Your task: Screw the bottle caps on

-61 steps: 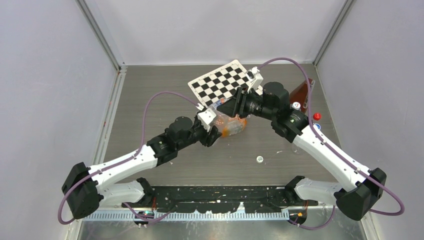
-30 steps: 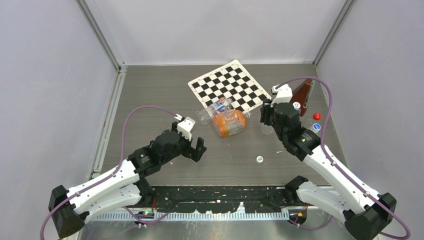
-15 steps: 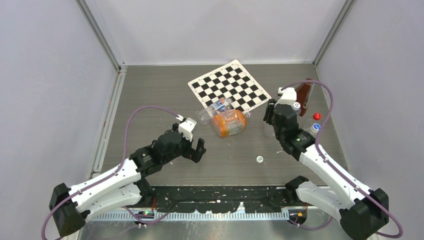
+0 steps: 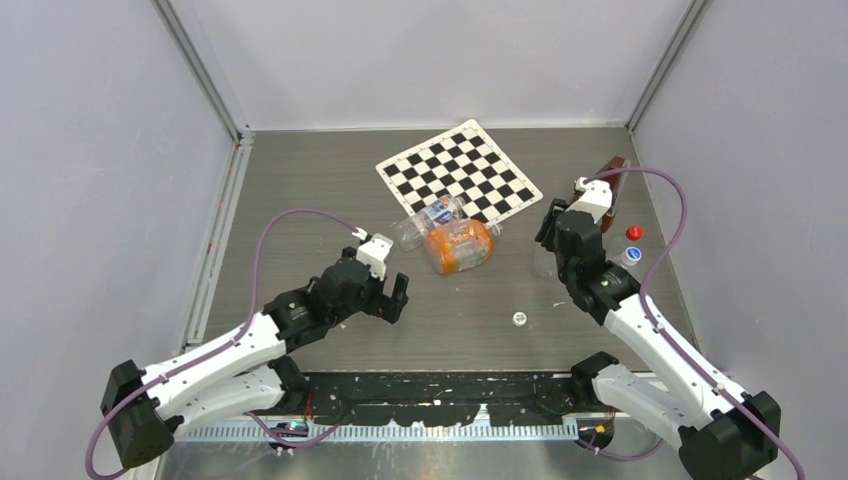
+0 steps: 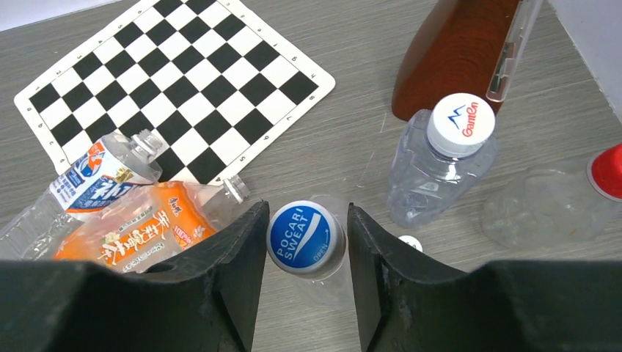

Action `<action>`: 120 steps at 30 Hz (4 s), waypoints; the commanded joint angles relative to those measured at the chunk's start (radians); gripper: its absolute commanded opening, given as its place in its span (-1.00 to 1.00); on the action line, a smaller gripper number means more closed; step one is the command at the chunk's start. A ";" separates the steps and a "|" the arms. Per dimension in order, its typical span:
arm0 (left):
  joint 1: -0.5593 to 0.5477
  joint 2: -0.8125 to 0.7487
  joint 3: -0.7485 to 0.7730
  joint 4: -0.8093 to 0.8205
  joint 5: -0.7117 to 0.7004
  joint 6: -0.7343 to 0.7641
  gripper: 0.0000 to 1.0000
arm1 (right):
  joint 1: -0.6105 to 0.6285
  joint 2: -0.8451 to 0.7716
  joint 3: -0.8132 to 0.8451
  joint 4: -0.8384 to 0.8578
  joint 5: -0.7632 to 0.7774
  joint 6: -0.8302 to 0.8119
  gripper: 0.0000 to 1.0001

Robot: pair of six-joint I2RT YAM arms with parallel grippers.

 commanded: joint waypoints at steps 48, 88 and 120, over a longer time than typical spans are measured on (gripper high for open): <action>-0.005 0.674 0.710 -0.163 -0.012 0.202 0.99 | -0.011 0.255 0.853 -0.998 -0.436 0.069 0.98; -0.273 1.057 0.959 -0.156 -0.515 0.443 -0.90 | -0.011 0.082 0.862 -0.977 -0.255 -0.111 0.99; -0.203 -0.257 -0.214 0.445 0.085 0.128 -1.00 | 0.271 0.101 0.045 -0.599 -0.233 0.495 0.63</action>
